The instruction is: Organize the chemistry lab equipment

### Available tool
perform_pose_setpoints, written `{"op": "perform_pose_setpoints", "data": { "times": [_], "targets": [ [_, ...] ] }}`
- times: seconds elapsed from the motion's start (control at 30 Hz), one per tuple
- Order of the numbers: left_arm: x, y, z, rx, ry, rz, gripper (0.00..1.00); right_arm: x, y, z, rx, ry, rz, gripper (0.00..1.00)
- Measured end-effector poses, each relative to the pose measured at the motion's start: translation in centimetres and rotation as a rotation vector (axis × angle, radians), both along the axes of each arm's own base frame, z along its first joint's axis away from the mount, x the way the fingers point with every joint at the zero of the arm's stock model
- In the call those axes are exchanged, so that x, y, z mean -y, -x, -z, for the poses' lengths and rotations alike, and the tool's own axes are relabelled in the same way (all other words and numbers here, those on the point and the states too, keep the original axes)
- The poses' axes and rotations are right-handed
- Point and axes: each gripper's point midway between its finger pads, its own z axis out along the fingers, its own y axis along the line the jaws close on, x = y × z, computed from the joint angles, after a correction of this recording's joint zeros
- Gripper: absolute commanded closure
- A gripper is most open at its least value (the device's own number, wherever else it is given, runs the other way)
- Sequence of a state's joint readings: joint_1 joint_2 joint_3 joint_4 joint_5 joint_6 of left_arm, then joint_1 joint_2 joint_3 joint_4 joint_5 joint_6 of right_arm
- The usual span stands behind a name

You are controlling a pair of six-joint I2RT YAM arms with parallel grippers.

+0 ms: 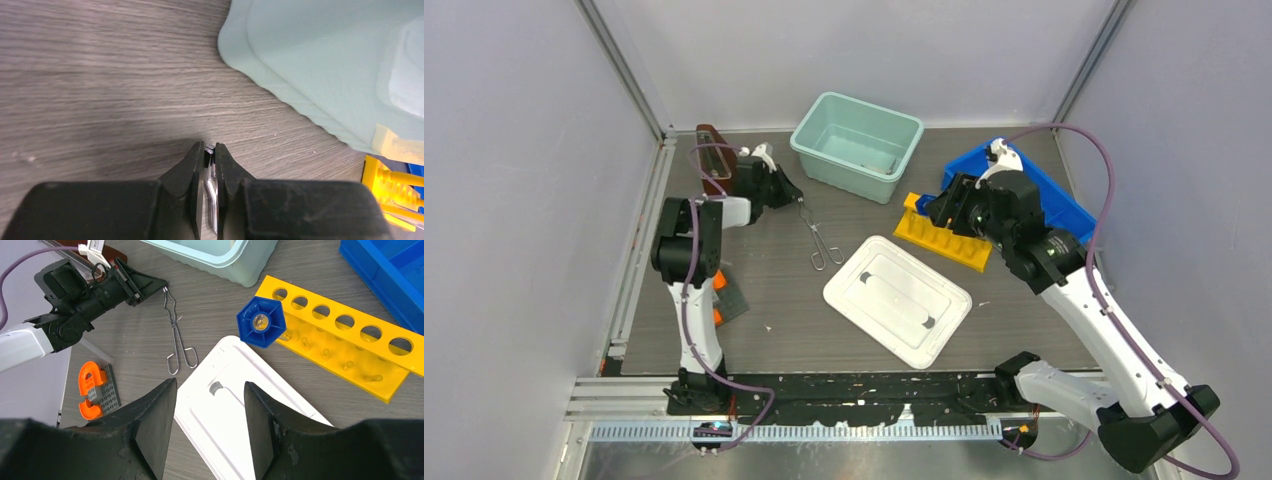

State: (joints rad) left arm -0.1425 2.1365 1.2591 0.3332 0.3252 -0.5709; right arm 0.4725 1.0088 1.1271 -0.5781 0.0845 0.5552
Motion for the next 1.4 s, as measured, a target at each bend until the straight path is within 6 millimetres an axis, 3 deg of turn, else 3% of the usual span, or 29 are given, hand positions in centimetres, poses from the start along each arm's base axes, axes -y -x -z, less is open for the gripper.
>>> {"op": "perform_pose_setpoints", "data": {
  "times": [0.17, 0.47, 0.8, 1.13, 1.4],
  "targets": [
    [-1.8, 0.9, -0.9, -0.015, -0.054, -0.032, 1.00, 0.2, 0.4, -0.9, 0.023, -0.017, 0.002, 0.42],
    [-4.8, 2.3, -6.1, 0.052, -0.116, -0.100, 1.00, 0.3, 0.7, -1.0, 0.023, -0.028, 0.006, 0.42],
    [-6.5, 4.5, -9.1, 0.063, -0.127, -0.146, 1.00, -0.3, 0.7, -0.4, -0.006, -0.028, -0.006, 0.42],
    [-7.1, 6.1, -13.0, 0.117, -0.132, -0.173, 1.00, -3.5, 0.3, 1.3, -0.061, 0.008, -0.081, 0.42],
    [-7.5, 7.7, -12.3, 0.083, -0.140, -0.179, 1.00, -7.3, -0.6, 2.1, -0.013, 0.069, -0.179, 0.40]
  ]
}}
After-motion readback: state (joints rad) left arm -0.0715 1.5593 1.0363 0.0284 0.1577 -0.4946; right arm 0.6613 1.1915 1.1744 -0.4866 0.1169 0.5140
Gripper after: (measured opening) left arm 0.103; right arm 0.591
